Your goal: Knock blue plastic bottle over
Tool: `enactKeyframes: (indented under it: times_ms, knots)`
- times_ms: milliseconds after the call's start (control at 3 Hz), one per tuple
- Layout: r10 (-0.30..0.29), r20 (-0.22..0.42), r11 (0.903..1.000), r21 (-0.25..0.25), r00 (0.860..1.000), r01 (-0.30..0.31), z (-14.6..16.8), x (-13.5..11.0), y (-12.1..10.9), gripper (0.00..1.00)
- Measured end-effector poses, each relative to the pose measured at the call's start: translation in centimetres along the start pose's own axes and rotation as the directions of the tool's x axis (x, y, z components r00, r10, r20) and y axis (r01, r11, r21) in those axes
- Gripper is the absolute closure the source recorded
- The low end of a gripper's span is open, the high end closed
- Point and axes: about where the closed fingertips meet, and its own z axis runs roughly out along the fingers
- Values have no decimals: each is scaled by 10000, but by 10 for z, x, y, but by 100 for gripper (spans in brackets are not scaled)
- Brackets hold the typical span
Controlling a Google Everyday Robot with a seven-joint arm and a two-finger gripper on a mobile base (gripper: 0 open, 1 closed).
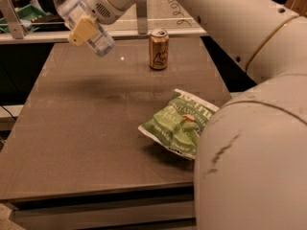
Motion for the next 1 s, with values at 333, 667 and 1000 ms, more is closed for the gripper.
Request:
enactKeyframes:
  times_ms: [333, 667, 1000]
  knots:
    - [-742, -1687, 9809, -1899, 9829, 415, 7, 38, 71, 100]
    - [-1647, -3548, 9300, -3667, 9203, 251, 7, 85, 141, 100]
    - [-2615, -5221, 8858, -4640, 8118, -131, -1, 124, 176, 100]
